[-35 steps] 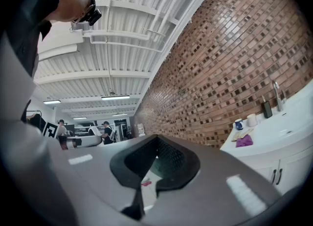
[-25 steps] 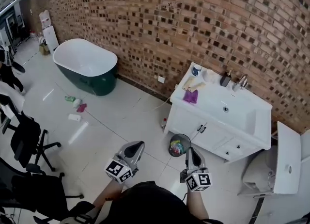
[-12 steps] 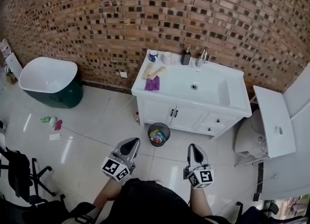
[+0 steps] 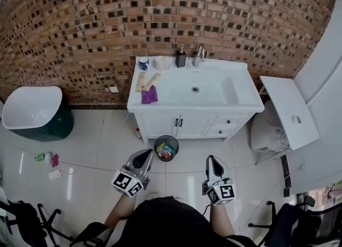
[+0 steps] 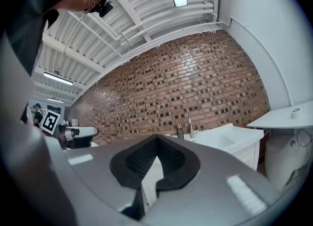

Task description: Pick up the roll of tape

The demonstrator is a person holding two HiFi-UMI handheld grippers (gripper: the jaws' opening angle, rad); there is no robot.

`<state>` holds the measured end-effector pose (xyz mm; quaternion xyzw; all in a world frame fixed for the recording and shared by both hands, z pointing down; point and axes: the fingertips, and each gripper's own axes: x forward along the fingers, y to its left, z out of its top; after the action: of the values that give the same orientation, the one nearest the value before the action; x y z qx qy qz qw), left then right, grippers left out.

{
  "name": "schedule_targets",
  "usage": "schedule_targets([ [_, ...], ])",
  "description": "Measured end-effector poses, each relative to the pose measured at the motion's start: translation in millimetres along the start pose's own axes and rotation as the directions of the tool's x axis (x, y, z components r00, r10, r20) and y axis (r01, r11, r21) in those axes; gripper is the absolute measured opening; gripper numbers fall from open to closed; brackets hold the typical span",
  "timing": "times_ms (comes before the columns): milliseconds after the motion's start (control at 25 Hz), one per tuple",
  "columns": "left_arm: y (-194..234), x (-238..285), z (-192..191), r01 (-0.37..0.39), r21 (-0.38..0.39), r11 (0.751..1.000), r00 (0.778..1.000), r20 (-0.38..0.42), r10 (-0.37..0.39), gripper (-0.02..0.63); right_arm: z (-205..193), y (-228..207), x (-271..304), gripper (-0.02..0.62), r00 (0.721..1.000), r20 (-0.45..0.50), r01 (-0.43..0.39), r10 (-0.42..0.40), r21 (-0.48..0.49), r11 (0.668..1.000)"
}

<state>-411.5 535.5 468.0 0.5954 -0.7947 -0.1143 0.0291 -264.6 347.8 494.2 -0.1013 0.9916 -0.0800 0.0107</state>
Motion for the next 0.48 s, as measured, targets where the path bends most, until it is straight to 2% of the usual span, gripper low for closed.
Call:
schedule_targets([
  [200,9,13,-7,0.083,0.021,0.996,0.996,-0.032,-0.082,0.002,0,5,-6,0.005,0.997,-0.006,0.073,-0.073,-0.052,0.996],
  [480,-4,42,-8,0.229,-0.052,0.972,0.973,-0.029,-0.231,0.002,5,1,-32,0.006,0.979,0.007,0.202,-0.202,-0.054,0.978],
])
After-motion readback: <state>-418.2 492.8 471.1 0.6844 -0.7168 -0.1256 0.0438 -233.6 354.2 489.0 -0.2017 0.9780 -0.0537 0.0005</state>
